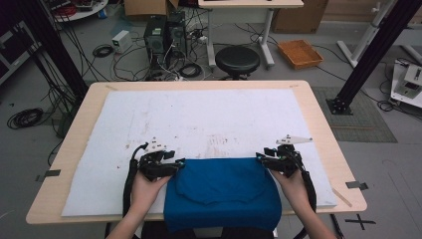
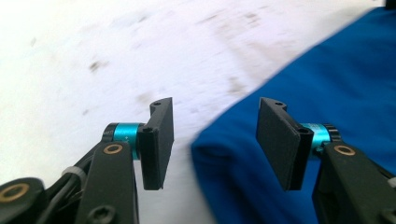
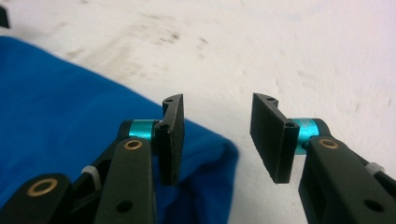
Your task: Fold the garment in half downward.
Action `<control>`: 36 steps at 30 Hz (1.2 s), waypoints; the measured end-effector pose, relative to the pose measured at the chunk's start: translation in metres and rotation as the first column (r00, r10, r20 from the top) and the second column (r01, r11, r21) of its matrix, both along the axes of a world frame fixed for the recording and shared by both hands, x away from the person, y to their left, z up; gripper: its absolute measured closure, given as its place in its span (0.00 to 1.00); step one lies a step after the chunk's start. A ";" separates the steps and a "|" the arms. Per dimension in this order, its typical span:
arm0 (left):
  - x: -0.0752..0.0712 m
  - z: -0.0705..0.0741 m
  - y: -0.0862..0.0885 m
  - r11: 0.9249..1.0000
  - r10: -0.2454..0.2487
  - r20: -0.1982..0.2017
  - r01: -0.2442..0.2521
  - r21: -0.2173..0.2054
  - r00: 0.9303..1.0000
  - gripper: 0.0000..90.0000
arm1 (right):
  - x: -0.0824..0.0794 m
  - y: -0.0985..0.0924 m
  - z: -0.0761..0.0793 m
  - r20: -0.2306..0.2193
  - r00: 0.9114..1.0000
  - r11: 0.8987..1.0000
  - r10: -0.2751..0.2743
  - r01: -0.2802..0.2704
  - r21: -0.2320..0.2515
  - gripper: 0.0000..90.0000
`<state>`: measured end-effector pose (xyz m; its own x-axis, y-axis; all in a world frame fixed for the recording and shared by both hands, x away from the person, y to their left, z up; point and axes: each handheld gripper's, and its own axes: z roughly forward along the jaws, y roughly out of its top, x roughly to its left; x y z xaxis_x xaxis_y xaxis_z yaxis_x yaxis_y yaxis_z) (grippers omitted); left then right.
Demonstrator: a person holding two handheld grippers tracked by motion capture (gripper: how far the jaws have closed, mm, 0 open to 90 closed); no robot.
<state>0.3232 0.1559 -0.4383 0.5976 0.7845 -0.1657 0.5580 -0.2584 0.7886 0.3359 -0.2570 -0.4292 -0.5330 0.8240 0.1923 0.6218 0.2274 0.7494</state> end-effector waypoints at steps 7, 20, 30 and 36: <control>0.004 -0.009 -0.002 1.000 -0.029 -0.072 0.030 0.009 0.997 0.69 | 0.010 -0.011 -0.017 -0.108 0.994 1.000 0.013 -0.010 0.020 0.82; 0.018 -0.005 0.001 0.999 -0.047 -0.031 0.048 0.018 0.998 0.93 | 0.014 -0.001 -0.005 0.016 0.997 0.996 0.071 -0.070 -0.053 0.97; 0.081 0.011 -0.001 0.997 -0.027 0.039 0.024 0.075 0.999 0.93 | 0.074 0.007 0.012 0.040 0.999 0.998 0.032 -0.029 -0.063 0.97; 0.112 0.013 -0.003 0.997 -0.010 0.038 0.007 0.082 0.999 0.93 | 0.104 0.008 0.012 0.040 0.999 0.998 0.000 0.003 -0.069 0.97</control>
<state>0.4349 0.1525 -0.4255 0.6088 0.7895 -0.0781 0.5250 -0.3271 0.7857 0.4403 -0.2487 -0.4174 -0.5377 0.8355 0.1133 0.5921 0.2786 0.7562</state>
